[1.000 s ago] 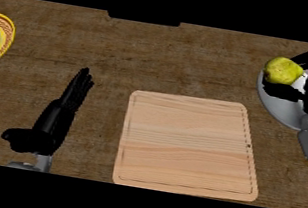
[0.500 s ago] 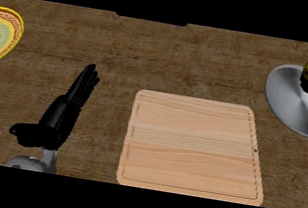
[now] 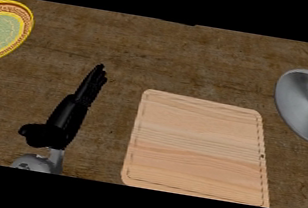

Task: Pick the pear from the cutting board and place it in the pan

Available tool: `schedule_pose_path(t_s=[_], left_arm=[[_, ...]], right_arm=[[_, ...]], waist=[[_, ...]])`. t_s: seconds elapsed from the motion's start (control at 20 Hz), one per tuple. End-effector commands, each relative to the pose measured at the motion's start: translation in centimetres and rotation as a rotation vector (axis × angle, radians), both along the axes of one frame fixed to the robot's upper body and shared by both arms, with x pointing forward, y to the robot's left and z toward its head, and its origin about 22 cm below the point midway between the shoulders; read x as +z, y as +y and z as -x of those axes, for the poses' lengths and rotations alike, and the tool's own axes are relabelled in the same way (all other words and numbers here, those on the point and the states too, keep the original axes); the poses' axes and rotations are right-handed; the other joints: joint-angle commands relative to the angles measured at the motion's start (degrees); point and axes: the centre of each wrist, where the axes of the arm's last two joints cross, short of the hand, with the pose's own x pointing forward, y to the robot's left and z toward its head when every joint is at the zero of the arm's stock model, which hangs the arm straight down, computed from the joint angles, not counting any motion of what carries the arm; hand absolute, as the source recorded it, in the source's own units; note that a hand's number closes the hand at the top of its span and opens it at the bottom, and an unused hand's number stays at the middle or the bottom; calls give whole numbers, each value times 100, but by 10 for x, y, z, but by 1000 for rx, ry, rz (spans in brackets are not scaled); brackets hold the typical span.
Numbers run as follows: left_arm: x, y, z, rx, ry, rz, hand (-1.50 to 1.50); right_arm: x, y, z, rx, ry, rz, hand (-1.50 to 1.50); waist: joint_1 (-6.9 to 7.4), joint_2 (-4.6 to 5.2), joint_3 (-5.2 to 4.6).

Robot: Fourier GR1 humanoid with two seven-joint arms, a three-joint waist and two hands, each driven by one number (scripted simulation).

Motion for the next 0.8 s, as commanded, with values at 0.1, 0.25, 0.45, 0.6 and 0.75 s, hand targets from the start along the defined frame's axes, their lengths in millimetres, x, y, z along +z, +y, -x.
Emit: schedule_pose_path(t_s=[0.1, 0.25, 0.45, 0.6, 0.75], left_arm=[[2, -9, -7, -19, -4, 4, 0], [0, -10, 2, -24, 1, 15, 0], [8, -10, -9, -12, 2, 9, 0], [7, -15, -8, 3, -2, 16, 0], [-1, -16, 4, 4, 9, -4, 0]], right_arm=[[-2, 9, -10, 154, 200, -198, -150], [-7, 7, -8, 168, 173, -211, -150], [4, 14, -16, 180, -97, -277, -150], [14, 0, -12, 173, -220, -340, -150], [1, -22, 7, 161, -255, -417, -150]], waist=[[67, 46, 17], [83, 26, 19], [-2, 25, 26], [-78, 16, 23], [-119, -22, 16]])
